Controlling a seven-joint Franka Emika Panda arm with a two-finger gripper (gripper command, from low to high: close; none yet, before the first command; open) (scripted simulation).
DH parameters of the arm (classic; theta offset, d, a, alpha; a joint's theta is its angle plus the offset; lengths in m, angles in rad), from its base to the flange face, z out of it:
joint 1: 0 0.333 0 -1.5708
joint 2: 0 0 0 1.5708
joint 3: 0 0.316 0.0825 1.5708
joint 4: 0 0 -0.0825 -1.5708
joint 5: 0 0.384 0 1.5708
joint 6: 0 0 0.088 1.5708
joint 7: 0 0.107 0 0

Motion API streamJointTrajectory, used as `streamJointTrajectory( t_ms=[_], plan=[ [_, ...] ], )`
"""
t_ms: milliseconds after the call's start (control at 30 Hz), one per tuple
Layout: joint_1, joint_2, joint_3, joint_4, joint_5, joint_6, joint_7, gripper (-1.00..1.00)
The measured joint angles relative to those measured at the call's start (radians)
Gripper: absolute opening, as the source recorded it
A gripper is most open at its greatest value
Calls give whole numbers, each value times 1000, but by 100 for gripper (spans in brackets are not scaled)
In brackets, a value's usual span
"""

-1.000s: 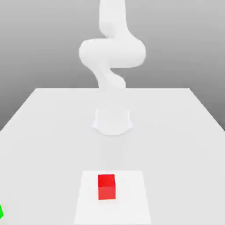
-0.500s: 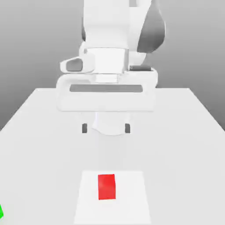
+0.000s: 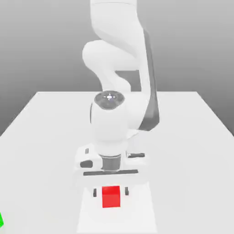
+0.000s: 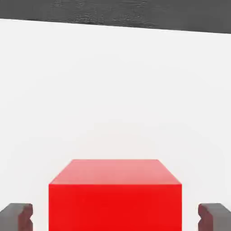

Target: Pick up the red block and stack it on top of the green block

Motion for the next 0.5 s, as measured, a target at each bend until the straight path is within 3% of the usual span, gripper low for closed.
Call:
streamJointTrajectory(
  t_ms=[133, 333, 500],
  plan=[
    [-2, -2, 1, 0, -2, -2, 2, -100],
    [-2, -193, -6, -27, -23, -166, 19, -100],
    [-77, -145, -72, 121, 4, -267, 188, -100]
  ],
)
